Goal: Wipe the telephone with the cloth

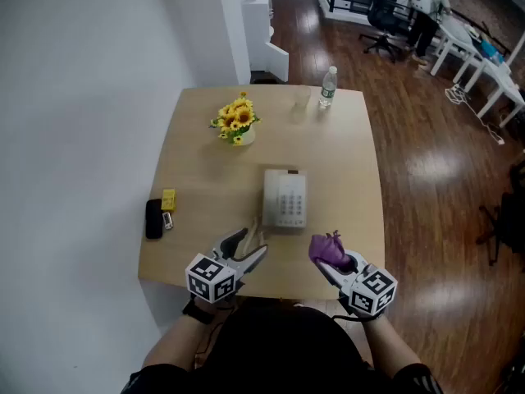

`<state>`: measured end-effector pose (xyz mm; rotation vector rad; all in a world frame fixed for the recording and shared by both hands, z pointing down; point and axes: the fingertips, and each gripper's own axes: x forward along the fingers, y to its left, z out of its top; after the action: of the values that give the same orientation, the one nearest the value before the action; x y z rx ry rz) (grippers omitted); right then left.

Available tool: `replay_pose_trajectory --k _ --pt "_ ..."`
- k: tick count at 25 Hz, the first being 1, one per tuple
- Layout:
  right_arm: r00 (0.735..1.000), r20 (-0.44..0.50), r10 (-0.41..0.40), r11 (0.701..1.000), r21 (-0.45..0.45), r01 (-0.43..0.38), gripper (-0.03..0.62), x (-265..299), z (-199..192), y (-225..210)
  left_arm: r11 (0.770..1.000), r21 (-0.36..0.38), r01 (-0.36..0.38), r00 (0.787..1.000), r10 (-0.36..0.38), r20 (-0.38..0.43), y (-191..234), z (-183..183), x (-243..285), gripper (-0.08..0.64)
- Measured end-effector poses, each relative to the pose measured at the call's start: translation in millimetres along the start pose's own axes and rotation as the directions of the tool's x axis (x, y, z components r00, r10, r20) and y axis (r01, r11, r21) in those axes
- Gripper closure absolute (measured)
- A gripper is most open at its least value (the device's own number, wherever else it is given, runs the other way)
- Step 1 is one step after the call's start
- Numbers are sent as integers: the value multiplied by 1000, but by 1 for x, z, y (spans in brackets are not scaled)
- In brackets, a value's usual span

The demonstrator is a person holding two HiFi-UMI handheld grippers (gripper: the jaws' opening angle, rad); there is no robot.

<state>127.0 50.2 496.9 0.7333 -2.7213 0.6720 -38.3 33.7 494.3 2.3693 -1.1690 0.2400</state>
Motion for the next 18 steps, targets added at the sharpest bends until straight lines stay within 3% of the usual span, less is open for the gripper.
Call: replay_pose_trajectory --k 8,11,15,18 --pt "988 -133 -76 988 -143 56 449 105 14 -27 998 30 46 997 -44 -69 67 0 14 281" --pt "975 -208 -76 979 -203 32 449 144 16 -41 999 22 49 996 -48 -82 84 -3 20 281" --pt "943 -316 -100 953 -302 0 449 200 21 -76 1000 -5 23 994 -23 -108 106 -10 34 281" --pt "902 -411 -132 934 -356 -25 449 239 20 -102 999 -32 -5 993 2 -114 117 -15 37 281"
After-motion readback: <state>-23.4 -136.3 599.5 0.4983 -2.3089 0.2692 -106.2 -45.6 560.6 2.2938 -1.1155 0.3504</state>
